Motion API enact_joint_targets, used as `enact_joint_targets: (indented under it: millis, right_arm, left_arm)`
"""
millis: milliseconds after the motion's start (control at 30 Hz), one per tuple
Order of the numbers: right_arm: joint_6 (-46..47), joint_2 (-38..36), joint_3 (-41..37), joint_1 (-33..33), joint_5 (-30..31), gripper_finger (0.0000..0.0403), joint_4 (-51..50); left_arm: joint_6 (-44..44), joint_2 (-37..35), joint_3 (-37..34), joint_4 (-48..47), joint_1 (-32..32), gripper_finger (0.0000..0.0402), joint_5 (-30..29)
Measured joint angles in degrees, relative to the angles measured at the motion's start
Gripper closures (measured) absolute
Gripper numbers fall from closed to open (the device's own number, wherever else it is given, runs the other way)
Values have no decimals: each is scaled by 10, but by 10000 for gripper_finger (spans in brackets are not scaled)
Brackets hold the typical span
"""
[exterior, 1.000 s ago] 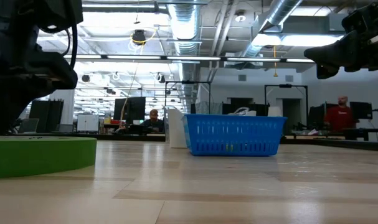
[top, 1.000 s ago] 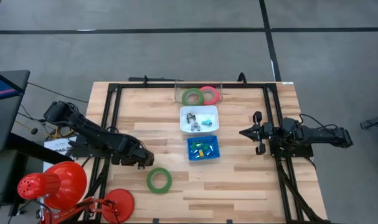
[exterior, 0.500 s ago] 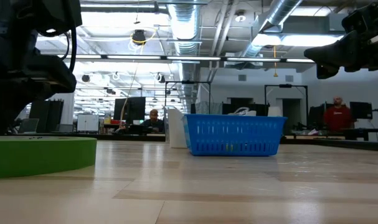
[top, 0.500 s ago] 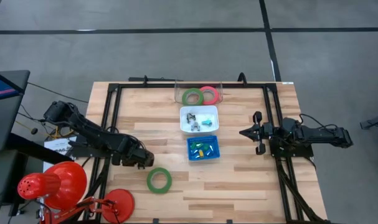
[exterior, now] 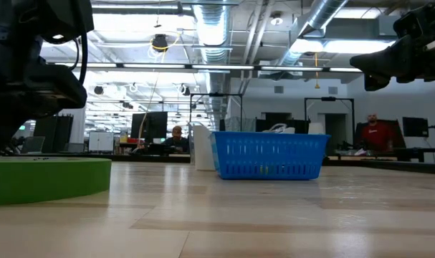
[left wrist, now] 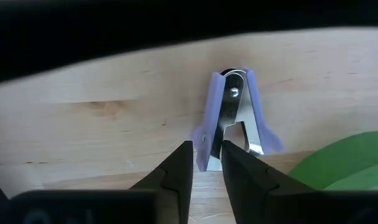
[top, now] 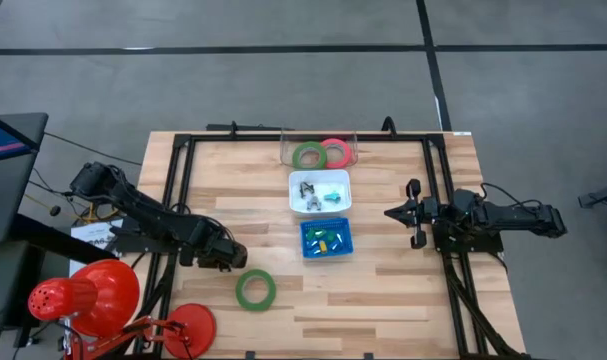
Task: Pick and place Stapler, Stapler remover, tape
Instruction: Put the light purple staple remover into the white bin
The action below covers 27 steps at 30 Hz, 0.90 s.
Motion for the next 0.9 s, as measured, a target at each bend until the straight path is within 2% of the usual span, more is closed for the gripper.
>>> enact_joint_targets:
  millis: [633,900]
  right_arm:
    - [0,0,0,0,0,402,0]
    - [0,0,0,0,0,402,0]
  left_arm:
    - [0,0,0,2,0,386,1]
    - [0,-1,0,3,0,391,1]
